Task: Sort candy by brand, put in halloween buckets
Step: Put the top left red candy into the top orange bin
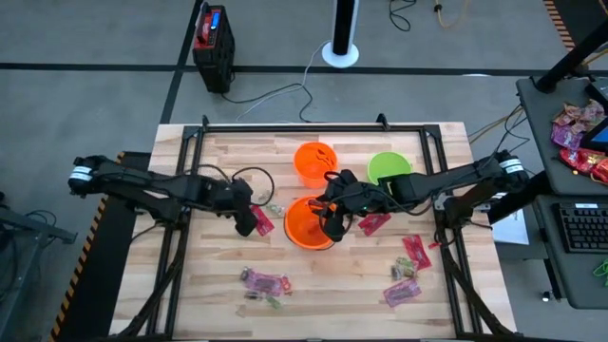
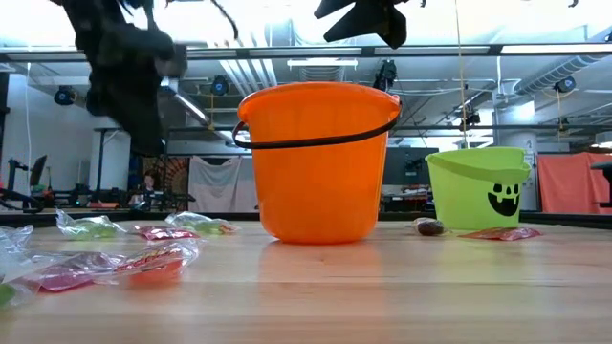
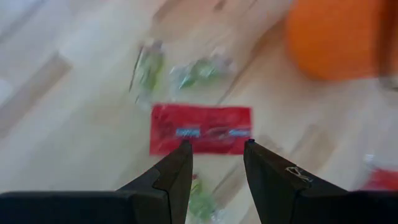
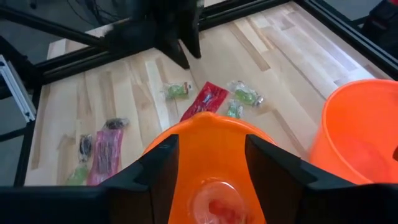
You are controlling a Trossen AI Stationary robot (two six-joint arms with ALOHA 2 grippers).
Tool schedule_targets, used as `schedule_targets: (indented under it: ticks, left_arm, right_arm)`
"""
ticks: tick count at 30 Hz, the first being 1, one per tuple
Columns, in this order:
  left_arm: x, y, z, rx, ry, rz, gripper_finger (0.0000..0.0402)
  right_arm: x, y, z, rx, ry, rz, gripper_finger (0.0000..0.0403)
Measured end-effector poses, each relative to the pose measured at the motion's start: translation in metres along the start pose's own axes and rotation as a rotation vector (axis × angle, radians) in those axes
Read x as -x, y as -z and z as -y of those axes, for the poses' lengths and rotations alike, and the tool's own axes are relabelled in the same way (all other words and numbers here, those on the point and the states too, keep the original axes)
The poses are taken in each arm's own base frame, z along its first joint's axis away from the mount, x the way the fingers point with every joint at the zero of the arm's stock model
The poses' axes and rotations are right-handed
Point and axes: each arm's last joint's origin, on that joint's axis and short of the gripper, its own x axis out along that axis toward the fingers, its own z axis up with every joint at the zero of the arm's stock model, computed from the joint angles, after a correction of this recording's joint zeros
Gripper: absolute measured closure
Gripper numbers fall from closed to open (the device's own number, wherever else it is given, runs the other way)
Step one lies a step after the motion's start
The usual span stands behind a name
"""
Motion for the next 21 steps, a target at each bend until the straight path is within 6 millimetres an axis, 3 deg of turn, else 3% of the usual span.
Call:
schedule_targets:
  ticks: [5, 11, 16, 21]
  left_arm:
    - [-0.029, 0.002, -0.006, 0.007, -0.071, -0.112, 0.024]
    - [-0.053, -0.001, -0.014, -0.1, -0.132, -0.169, 0.0184]
    - [-0.073, -0.01, -0.023, -0.091, -0.049, -0.207, 0.0177]
    - [-0.087, -0.01, -0.034, -0.043, -0.077, -0.233, 0.018]
  right_arm:
    - [0.0, 0.0, 0.0, 0.0, 0.002, 0.001, 0.0225]
    - [0.0, 0.0, 0.0, -0.016, 0.002, 0.0, 0.0223]
    - [0.0, 0.0, 0.0, -0.045, 0.001, -0.002, 0.0222]
    - [0.0, 0.001, 0.0, -0.064, 0.002, -0.004, 0.0224]
